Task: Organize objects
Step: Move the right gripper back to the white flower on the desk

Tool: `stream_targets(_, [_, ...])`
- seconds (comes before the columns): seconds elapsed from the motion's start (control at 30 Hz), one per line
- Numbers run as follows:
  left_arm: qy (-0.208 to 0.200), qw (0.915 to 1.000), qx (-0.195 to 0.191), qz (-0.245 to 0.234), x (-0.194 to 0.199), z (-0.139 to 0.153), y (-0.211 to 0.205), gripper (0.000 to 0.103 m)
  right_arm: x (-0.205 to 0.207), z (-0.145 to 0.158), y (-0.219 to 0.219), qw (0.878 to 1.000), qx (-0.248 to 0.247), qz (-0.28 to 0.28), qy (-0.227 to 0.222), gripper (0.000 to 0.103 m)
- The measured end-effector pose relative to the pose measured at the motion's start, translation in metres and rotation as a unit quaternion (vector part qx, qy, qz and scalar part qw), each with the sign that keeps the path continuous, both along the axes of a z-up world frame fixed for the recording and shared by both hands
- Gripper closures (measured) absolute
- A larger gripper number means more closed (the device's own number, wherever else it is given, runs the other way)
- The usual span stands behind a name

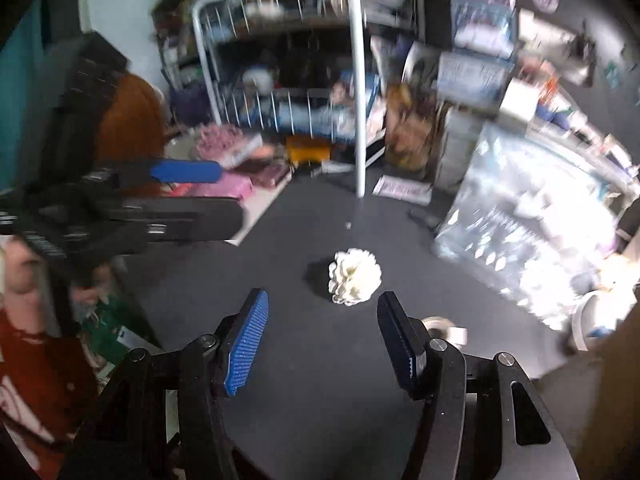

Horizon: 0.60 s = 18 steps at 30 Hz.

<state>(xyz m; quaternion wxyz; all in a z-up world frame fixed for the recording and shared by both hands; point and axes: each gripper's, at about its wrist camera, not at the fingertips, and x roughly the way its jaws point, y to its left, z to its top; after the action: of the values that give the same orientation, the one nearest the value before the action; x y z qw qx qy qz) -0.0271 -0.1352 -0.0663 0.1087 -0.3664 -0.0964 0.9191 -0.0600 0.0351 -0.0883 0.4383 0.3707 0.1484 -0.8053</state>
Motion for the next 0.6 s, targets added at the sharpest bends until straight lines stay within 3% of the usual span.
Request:
stream_targets(0.17, [-0.02, 0.9995, 0.015, -0.016, -0.006, -0.022, -0.004, 0.002, -0.021, -0.038, -0.027, 0.999, 0.035, -0.008, 0.011, 0.05])
stream_targets(0.43, [-0.039, 0.9979, 0.034, -0.039, -0.026, -0.039, -0.003, 0.002, -0.049, -0.058, -0.041, 0.999, 0.051, -0.011, 0.0, 0.051])
stream_targets(0.6, [-0.042, 0.9973, 0.042, -0.043, -0.032, -0.041, -0.004, 0.002, -0.051, -0.065, -0.044, 0.998, 0.062, -0.007, 0.004, 0.069])
